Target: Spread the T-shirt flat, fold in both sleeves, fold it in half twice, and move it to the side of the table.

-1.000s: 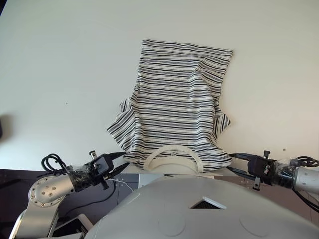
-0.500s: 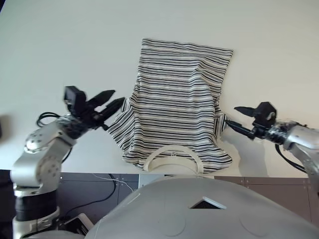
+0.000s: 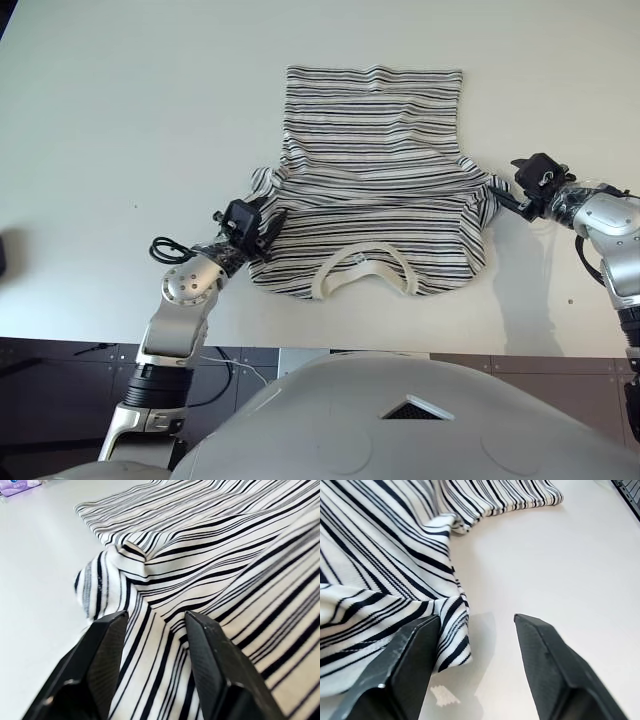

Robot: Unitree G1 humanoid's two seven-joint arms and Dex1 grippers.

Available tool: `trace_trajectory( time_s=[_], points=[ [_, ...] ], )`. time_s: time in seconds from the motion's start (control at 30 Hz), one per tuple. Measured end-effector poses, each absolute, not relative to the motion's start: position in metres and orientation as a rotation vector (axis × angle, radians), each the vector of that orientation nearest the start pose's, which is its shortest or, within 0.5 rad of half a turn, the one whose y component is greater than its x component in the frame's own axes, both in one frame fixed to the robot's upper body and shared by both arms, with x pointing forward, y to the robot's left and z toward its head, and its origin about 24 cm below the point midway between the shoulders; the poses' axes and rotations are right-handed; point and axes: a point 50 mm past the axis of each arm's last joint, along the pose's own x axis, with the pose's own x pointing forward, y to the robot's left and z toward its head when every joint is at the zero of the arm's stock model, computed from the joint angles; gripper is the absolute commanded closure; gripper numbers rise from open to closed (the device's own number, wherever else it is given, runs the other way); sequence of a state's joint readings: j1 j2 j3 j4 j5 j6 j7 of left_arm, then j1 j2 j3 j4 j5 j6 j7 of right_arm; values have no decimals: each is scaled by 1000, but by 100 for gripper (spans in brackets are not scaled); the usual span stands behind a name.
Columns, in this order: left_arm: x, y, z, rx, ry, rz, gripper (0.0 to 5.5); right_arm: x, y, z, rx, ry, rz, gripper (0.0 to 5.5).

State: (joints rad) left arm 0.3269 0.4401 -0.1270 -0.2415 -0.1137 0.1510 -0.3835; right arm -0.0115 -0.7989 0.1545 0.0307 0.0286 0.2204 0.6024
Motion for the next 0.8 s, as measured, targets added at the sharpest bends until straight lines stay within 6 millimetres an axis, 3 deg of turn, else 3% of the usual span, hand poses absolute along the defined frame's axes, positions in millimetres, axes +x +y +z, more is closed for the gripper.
trace_trajectory(
  time_s=[0.07,0.1,0.2,0.23,0.3,0.37,0.43,0.5,0.63,0.73,0.8],
  points=[
    [178,176,24,231,293,-488,342,231,-252,56,-574,468,620,278],
    [181,172,29,226,271,-475,342,237,-247,80,-485,363,608,278],
    [193,176,40,253,240,-439,342,258,-234,126,-403,191,633,278],
    [198,179,43,282,237,-439,342,256,-226,126,-432,196,691,278],
    [194,186,34,367,330,-492,342,228,-215,89,-449,355,841,278],
    [169,188,19,434,432,-563,342,185,-224,53,-457,558,935,278],
    [158,188,17,476,453,-589,342,169,-232,47,-503,593,942,278],
    [154,190,17,498,448,-576,342,168,-244,51,-496,575,869,278],
    [157,206,17,546,451,-471,342,181,-266,82,-381,447,718,278],
    [158,215,17,565,456,-415,342,180,-272,75,-390,495,710,278],
    [158,214,17,558,452,-410,342,187,-264,64,-375,494,702,278]
  ],
)
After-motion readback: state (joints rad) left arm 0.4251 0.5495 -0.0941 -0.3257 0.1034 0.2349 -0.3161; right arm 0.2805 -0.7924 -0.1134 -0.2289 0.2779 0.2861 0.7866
